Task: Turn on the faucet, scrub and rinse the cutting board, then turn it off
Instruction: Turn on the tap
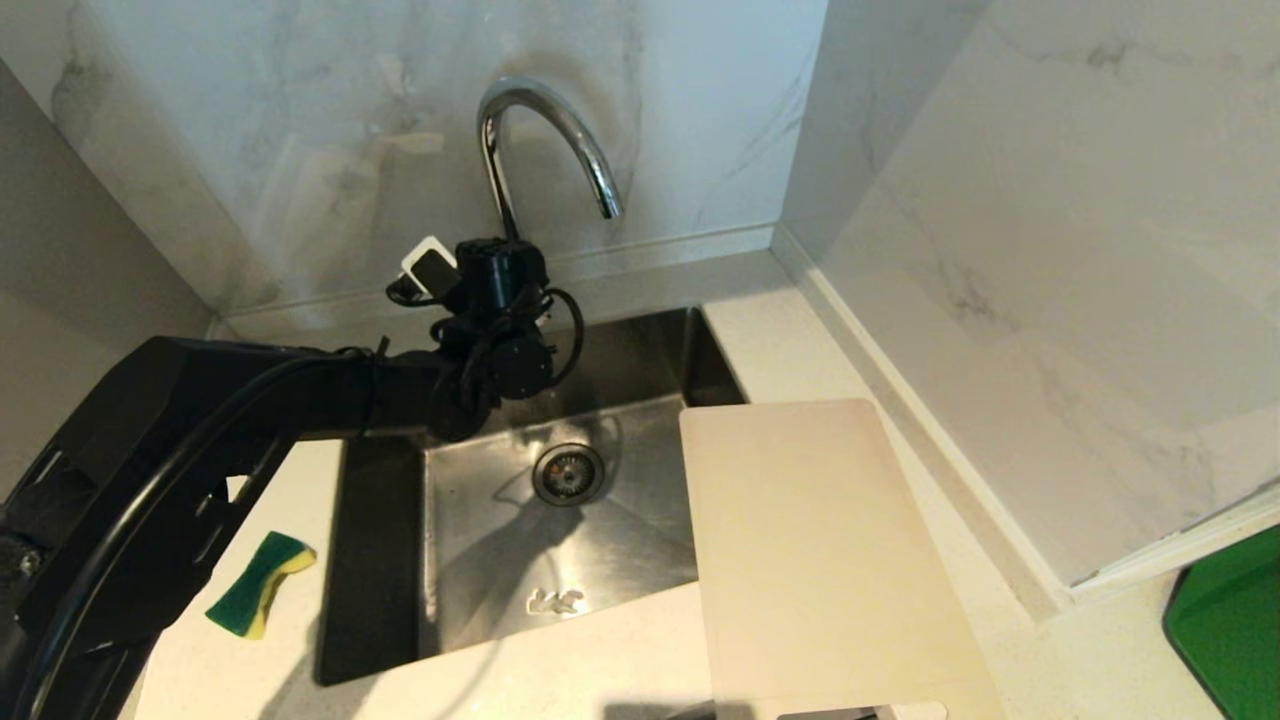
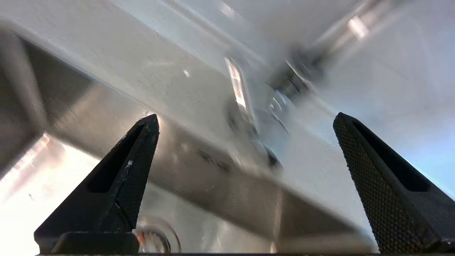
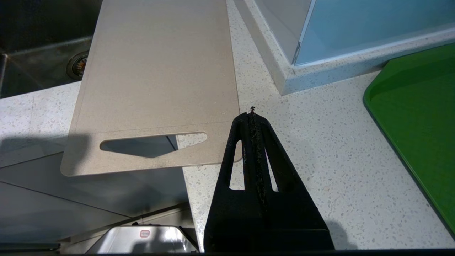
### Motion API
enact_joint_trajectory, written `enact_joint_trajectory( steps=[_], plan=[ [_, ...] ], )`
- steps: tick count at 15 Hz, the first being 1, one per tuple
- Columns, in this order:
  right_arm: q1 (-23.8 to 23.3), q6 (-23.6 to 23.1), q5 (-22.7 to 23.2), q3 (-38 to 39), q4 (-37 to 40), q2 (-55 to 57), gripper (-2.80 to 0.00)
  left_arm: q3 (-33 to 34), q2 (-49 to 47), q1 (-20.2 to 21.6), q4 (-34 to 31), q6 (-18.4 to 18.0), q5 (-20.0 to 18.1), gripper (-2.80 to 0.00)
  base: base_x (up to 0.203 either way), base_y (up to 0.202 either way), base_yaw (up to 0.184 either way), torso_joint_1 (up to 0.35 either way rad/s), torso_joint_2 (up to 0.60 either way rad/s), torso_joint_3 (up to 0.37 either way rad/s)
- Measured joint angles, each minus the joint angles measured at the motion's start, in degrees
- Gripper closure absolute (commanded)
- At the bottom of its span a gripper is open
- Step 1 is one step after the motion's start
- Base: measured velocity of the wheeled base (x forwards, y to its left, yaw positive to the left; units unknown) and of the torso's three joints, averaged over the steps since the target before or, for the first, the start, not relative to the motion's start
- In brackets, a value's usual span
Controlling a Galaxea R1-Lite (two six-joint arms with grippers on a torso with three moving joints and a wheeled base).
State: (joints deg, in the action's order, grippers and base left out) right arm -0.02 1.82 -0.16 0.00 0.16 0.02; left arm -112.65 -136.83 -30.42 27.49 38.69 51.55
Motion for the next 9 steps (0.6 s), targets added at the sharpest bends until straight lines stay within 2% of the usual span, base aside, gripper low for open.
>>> enact_joint_trajectory(
  steps=[6, 9],
  plan=[
    [0.0, 0.0, 0.0, 0.0, 0.0, 0.0, 0.0, -0.4, -0.4, 1.4, 1.5, -2.5, -0.2, -2.8, 0.0, 0.0, 0.0, 0.0, 0.0, 0.0],
    [0.0, 0.0, 0.0, 0.0, 0.0, 0.0, 0.0, -0.4, -0.8, 1.2, 1.5, -2.6, -0.3, -2.8, 0.0, 0.0, 0.0, 0.0, 0.0, 0.0]
  ],
)
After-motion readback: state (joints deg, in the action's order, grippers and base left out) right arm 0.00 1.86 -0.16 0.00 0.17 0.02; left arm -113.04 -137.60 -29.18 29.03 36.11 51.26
